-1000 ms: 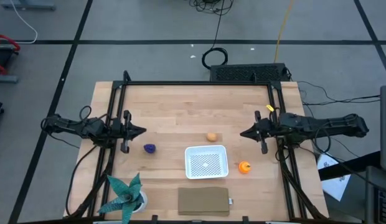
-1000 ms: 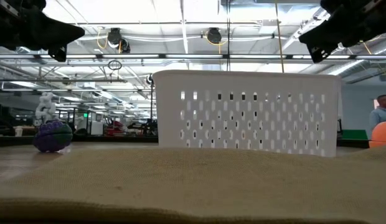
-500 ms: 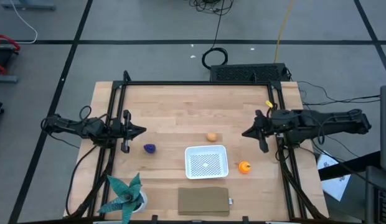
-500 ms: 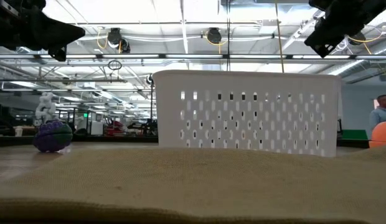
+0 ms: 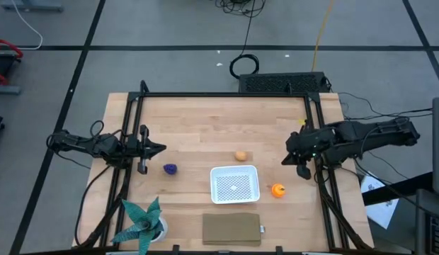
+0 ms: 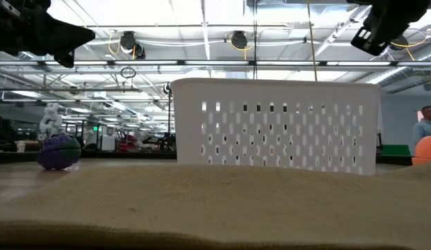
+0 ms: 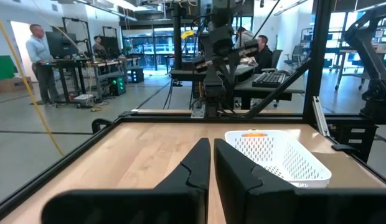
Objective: Pick and placing Produce into tupperware
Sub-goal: Put the orange into the white basket
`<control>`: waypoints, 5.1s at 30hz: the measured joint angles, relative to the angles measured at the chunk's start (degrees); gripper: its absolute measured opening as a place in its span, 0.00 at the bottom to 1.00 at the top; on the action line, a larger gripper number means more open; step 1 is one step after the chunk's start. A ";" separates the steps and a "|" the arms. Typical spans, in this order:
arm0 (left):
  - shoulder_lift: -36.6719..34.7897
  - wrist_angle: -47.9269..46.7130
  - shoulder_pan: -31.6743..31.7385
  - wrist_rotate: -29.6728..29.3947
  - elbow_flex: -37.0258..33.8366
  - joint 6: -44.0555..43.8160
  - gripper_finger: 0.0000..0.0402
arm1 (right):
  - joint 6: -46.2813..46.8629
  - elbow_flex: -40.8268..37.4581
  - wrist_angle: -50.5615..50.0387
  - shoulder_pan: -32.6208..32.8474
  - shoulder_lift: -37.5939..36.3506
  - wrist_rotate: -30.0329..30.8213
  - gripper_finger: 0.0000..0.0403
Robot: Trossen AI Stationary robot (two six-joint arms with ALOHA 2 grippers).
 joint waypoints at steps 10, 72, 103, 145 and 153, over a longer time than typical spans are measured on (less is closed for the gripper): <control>0.00 3.55 0.00 -0.02 0.00 3.28 0.06 | 1.67 6.42 -6.14 1.65 8.70 -2.82 0.00; 0.00 0.94 0.00 0.08 0.00 1.48 0.06 | 10.06 5.07 -6.62 8.68 21.61 0.92 0.79; -0.01 -0.02 0.00 0.22 0.00 0.13 0.06 | 19.58 -17.35 22.92 14.85 21.66 -1.05 0.86; 0.00 -1.29 -0.01 0.20 -0.01 -0.22 0.06 | 5.81 -24.71 37.55 21.58 25.59 8.38 0.81; 0.00 -1.33 -0.01 0.20 0.00 -0.90 0.06 | 6.07 -24.72 37.71 21.61 25.59 9.62 0.62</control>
